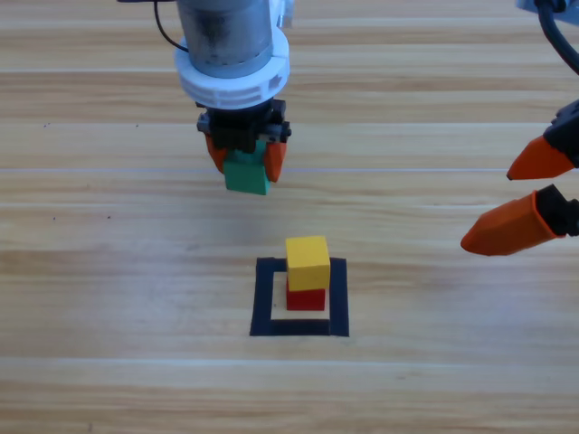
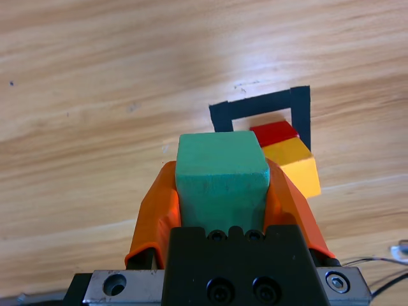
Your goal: Stack the blocks in the rectangular block: red at the bottom, yellow in the middle, green on top
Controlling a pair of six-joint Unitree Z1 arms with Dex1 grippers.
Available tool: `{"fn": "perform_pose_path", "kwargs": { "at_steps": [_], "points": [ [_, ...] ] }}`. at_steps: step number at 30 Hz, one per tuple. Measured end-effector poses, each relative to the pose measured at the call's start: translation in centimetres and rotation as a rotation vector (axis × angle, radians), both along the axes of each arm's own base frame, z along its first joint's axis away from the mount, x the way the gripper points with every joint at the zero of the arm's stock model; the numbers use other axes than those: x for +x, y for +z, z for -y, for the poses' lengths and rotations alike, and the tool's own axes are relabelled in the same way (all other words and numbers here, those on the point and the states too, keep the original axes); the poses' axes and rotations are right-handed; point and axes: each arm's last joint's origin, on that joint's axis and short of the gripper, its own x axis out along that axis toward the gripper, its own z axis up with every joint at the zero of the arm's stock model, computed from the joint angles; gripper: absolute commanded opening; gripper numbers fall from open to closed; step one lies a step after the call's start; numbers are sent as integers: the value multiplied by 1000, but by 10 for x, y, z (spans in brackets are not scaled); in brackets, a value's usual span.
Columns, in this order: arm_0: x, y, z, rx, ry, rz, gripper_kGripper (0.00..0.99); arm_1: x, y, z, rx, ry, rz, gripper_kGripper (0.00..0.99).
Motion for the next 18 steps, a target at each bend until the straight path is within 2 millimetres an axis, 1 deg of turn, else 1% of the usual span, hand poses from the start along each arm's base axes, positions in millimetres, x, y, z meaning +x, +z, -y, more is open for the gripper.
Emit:
{"fn": "perform_pose_path", "kwargs": {
  "at_steps": [6,11,14,18],
  "points": [
    [-13,4,1,-16,139,-13,75,0,0,0,-1,4,3,979],
    [-26,2,6,-21,261,-31,75,0,0,0,-1,4,3,979],
    [-31,3,10,-26,284,-32,75,0,0,0,-4,4,1,979],
    [-37,3,17,-30,269,-30,75,0,0,0,-7,7,1,979]
  ]
}}
